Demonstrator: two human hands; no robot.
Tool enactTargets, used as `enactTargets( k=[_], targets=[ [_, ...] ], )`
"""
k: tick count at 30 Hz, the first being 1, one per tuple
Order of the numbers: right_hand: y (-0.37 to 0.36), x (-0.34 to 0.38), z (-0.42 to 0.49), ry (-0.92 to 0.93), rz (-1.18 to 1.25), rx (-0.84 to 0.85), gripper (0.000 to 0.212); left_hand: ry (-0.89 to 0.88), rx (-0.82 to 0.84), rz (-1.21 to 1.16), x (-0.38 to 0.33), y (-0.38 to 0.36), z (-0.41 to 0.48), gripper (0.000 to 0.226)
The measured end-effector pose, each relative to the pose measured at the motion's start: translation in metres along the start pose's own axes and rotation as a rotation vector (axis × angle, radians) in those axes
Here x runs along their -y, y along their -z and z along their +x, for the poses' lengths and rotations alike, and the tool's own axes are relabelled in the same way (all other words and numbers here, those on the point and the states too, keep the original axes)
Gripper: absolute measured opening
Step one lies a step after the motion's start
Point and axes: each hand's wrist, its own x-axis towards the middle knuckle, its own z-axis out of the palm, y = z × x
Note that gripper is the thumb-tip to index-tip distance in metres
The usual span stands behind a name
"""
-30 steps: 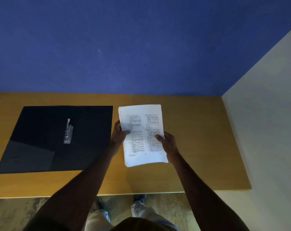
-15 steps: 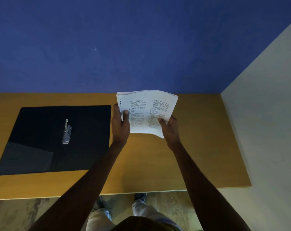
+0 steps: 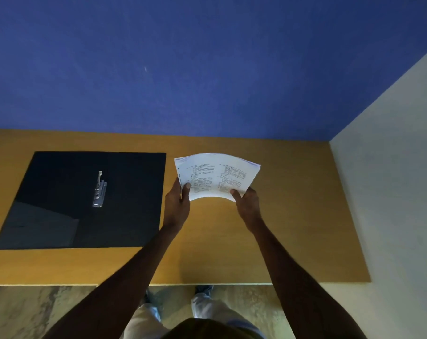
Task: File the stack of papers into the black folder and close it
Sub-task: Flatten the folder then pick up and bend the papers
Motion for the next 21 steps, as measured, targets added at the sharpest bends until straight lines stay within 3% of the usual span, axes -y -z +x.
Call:
enactTargets(
  k=[6,9,11,13,15,17,19,21],
  targets=[
    [0.015,0.016,0.012,0.095,0.067,0.025,0.025,0.144,0.020,-0.163,-0.006,0.001,0.010,0.033],
    [0.029,0.039,0.033,0.200,-0.112,0.086,0.023,0.271,0.113,-0.305,-0.009,0.001,0.019,0.038],
    [0.037,0.057,0.046,0.297,-0.337,0.152,0.022,0.385,0.068,-0.252,-0.011,0.001,0.025,0.060],
    [0.043,0.075,0.053,0.401,-0.611,0.191,0.023,0.477,-0.058,-0.063,-0.012,0.008,0.029,0.102],
    [0.046,0.091,0.055,0.472,-0.868,0.170,0.027,0.354,-0.146,0.059,-0.014,0.021,0.034,0.122],
    [0.045,0.100,0.054,0.522,-1.052,0.145,0.032,0.095,-0.173,0.167,-0.013,0.034,0.041,0.124],
    [0.041,0.102,0.052,0.525,-1.159,0.144,0.034,-0.087,-0.101,0.161,-0.012,0.043,0.051,0.112],
    [0.037,0.100,0.050,0.492,-1.191,0.148,0.034,-0.146,0.055,0.113,-0.012,0.044,0.056,0.085]
  ],
)
